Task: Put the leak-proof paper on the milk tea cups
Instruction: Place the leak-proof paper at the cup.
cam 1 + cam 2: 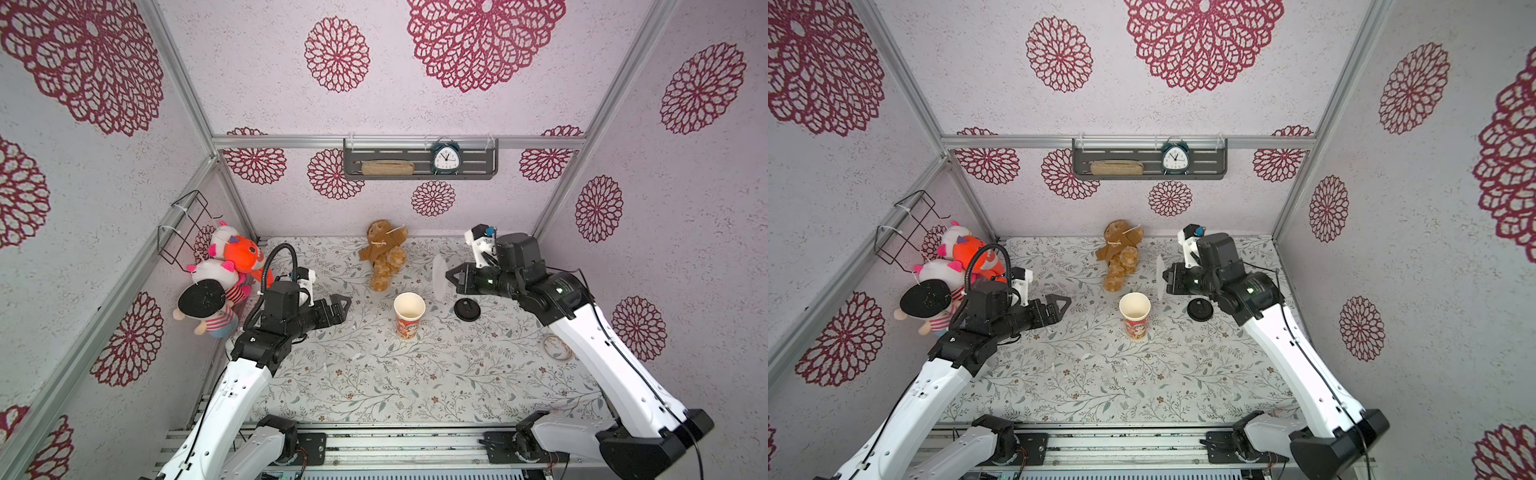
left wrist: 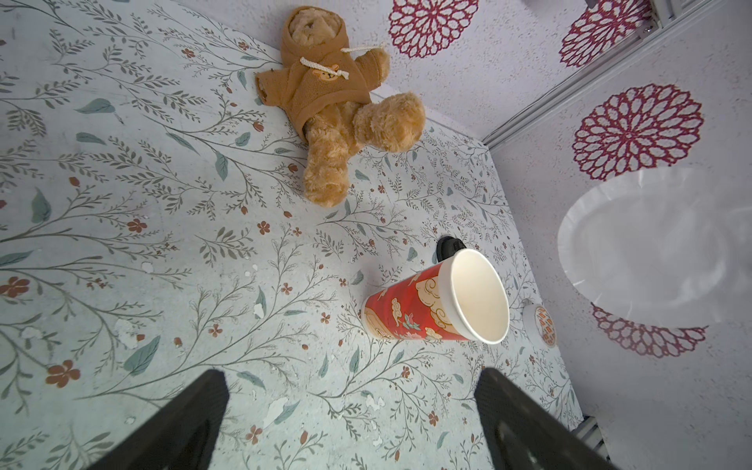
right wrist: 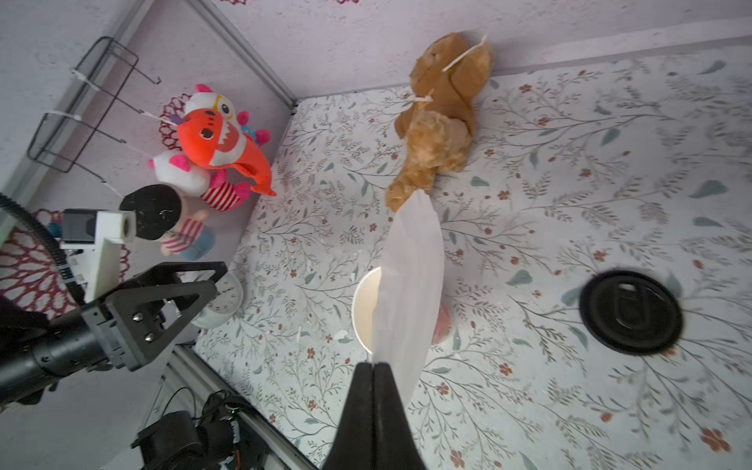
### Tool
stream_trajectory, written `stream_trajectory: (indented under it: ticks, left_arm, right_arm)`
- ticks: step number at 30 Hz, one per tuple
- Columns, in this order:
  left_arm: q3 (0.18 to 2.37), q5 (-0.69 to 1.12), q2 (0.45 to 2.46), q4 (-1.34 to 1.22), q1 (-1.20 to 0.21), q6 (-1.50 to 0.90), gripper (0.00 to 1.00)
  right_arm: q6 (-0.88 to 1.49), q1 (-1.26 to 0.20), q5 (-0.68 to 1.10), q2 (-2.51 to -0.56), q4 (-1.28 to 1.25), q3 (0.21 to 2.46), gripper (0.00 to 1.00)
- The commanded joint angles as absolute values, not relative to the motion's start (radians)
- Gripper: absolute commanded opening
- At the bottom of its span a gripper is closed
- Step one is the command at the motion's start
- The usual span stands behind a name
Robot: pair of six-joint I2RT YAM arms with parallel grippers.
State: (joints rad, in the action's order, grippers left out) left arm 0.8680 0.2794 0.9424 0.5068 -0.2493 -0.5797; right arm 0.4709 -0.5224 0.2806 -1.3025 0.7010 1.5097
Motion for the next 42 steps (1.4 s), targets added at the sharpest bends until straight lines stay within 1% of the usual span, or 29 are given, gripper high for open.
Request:
stream_trajectory:
  ticks: [1, 4, 7, 13, 20, 25, 42]
  left_arm:
    - [0.893, 0.275, 0.939, 0.511, -0.258, -0.595, 1.00]
    - [0.893, 0.270, 0.943, 0.517, -0.258, -0.593, 1.00]
    - [0.897, 0.263, 0.946, 0.527, -0.258, -0.588, 1.00]
    - [0.897, 0.253, 0.945, 0.536, -0.258, -0.578, 0.99]
    - [0.901, 0.251, 0.948, 0.540, -0.258, -0.575, 1.00]
    - [0.897, 0.249, 0.942, 0.548, -0.258, -0.572, 1.00]
    - [0.898, 0.244, 0.928, 0.565, -0.258, -0.568, 1.00]
  right_arm:
    - [0.525, -0.523, 0.472, -1.354, 0.592, 1.538, 0.00]
    - [0.619, -0.531, 0.554, -1.389, 0.473, 1.527, 0.00]
    - [0.681, -0.550, 0.571, -1.413, 0.406, 1.515, 0.00]
    - [0.711, -0.559, 0.503, -1.411, 0.426, 1.412, 0.00]
    - [0.726, -0.557, 0.469, -1.390, 0.432, 1.294, 0.00]
    - [0.718, -0.545, 0.428, -1.361, 0.438, 1.256, 0.00]
    - [0.709, -0.519, 0.397, -1.333, 0.451, 1.157, 0.00]
